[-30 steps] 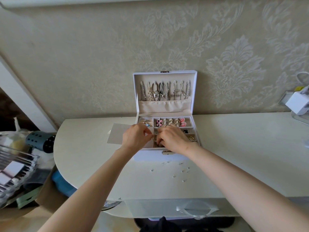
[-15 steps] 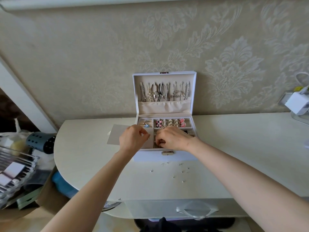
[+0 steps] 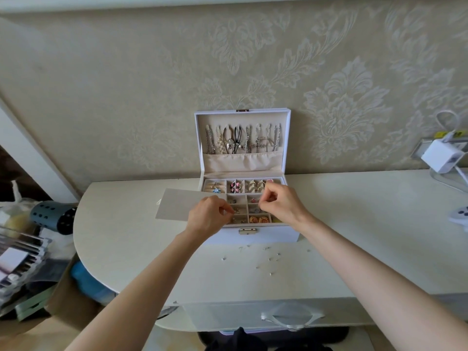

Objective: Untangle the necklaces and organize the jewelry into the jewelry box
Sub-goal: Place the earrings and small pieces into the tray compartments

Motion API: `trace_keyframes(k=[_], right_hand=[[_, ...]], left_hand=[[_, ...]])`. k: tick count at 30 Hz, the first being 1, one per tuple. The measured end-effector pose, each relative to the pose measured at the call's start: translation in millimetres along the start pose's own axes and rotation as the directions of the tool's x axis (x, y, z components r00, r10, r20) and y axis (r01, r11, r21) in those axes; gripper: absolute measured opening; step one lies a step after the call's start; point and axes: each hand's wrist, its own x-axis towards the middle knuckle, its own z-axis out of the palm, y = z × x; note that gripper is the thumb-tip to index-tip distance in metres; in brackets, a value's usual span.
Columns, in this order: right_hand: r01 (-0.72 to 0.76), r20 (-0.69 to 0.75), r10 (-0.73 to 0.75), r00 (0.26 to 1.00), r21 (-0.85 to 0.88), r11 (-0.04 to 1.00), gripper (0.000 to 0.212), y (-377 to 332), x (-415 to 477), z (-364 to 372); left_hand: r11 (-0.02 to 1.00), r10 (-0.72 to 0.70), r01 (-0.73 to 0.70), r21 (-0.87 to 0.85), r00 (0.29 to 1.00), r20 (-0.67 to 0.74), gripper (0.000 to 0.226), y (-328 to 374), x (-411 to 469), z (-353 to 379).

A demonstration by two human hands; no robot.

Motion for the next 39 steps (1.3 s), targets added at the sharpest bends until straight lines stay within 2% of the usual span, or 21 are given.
trace_keyframes(k=[5, 9, 11, 15, 19, 21, 24, 28, 31, 34, 37, 39], right_hand=[[0.005, -0.038, -0.004, 0.999, 0.024, 1.0, 0.014, 1, -7, 3], [-0.021, -0.063, 0.024, 0.998, 0.044, 0.999, 0.022, 3, -14, 4], [-0.036, -0.067, 0.039, 0.997, 0.054, 0.998, 0.017, 5, -17, 4], [-0.066, -0.105, 0.084, 0.991, 0.171, 0.983, 0.011, 2, -27, 0], [-0.07, -0.126, 0.107, 0.986, 0.267, 0.961, 0.005, -2, -34, -8], [-0.095, -0.144, 0.141, 0.979, 0.289, 0.953, 0.004, 0, -35, -11], [-0.143, -0.196, 0.211, 0.958, 0.312, 0.939, 0.006, 7, -35, -18], [-0.208, -0.246, 0.289, 0.925, 0.309, 0.928, 0.013, 19, -34, -29], [-0.257, -0.242, 0.348, 0.906, 0.34, 0.905, 0.011, 26, -38, -37], [-0.275, -0.243, 0.385, 0.89, 0.386, 0.88, 0.018, 34, -42, -42], [-0.282, -0.243, 0.399, 0.884, 0.402, 0.871, 0.018, 39, -42, -45], [-0.283, -0.252, 0.407, 0.878, 0.411, 0.866, 0.017, 40, -40, -46]], left_hand=[[1.0, -0.01, 0.007, -0.027, 0.994, -0.106, 0.013, -6, -6, -1], [0.99, -0.007, -0.038, -0.135, 0.948, -0.317, 0.011, -7, -28, -3], [0.982, -0.037, -0.04, -0.184, 0.918, -0.395, 0.015, -7, -45, -1], [0.966, -0.182, 0.068, -0.251, 0.865, -0.467, 0.032, -13, -75, 7], [0.86, -0.459, 0.278, -0.428, 0.789, -0.408, 0.018, -22, -89, 14], [0.817, -0.52, 0.328, -0.475, 0.775, -0.359, 0.025, -26, -91, 18], [0.871, -0.426, 0.263, -0.414, 0.825, -0.371, 0.041, -26, -92, 23], [0.946, -0.251, 0.127, -0.299, 0.871, -0.422, 0.044, -17, -90, 29], [0.965, -0.125, 0.012, -0.264, 0.9, -0.418, 0.052, -12, -87, 37], [0.974, 0.004, -0.096, -0.205, 0.912, -0.409, 0.058, -10, -83, 43], [0.977, 0.095, -0.16, -0.143, 0.92, -0.38, 0.057, -8, -77, 50], [0.983, 0.108, -0.154, -0.099, 0.924, -0.367, 0.048, -5, -71, 52]])
